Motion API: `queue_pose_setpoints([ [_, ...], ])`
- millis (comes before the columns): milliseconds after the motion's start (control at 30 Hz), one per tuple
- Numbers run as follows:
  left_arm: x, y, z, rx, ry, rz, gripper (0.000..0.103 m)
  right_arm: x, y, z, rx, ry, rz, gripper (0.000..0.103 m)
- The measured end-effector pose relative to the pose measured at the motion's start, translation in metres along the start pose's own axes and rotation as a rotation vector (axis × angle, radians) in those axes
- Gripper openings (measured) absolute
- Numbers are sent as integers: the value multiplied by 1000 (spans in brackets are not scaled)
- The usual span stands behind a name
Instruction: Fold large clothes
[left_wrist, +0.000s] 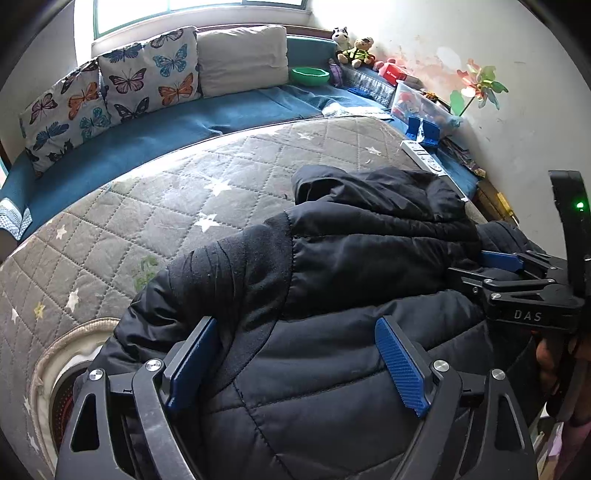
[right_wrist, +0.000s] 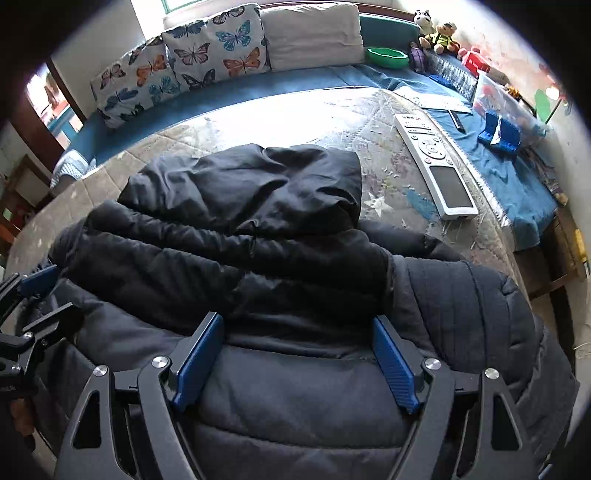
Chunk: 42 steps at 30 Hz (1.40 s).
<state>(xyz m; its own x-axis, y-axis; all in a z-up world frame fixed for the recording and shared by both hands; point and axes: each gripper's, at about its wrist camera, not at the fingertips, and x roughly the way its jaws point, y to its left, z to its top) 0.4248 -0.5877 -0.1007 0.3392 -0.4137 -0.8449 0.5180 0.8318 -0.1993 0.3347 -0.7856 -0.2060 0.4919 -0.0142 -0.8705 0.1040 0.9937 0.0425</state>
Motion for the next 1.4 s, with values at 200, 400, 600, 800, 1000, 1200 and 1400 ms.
queue_pose_setpoints([
  [200,-31,-11,-13,24,-62,25,92,-41,4,-20,-16,-108,-3,87],
  [400,-71,-25,-48,67,-117,27,92,-76,13,-54,-69,-159,9,87],
  [600,-102,-31,-89,65,-160,-5,92,-81,16,-80,-72,-198,1,89],
  [800,-109,-33,-128,74,-168,-3,92,-87,25,-100,-78,-263,-4,89],
  [1000,-95,-37,-146,92,-150,28,92,-68,35,-114,-108,-307,-66,90],
  [1200,-92,-41,-157,106,-156,55,93,-73,37,-120,-118,-318,-76,91],
  [1400,-100,-40,-162,96,-177,60,93,-78,33,-140,-96,-326,-74,91],
])
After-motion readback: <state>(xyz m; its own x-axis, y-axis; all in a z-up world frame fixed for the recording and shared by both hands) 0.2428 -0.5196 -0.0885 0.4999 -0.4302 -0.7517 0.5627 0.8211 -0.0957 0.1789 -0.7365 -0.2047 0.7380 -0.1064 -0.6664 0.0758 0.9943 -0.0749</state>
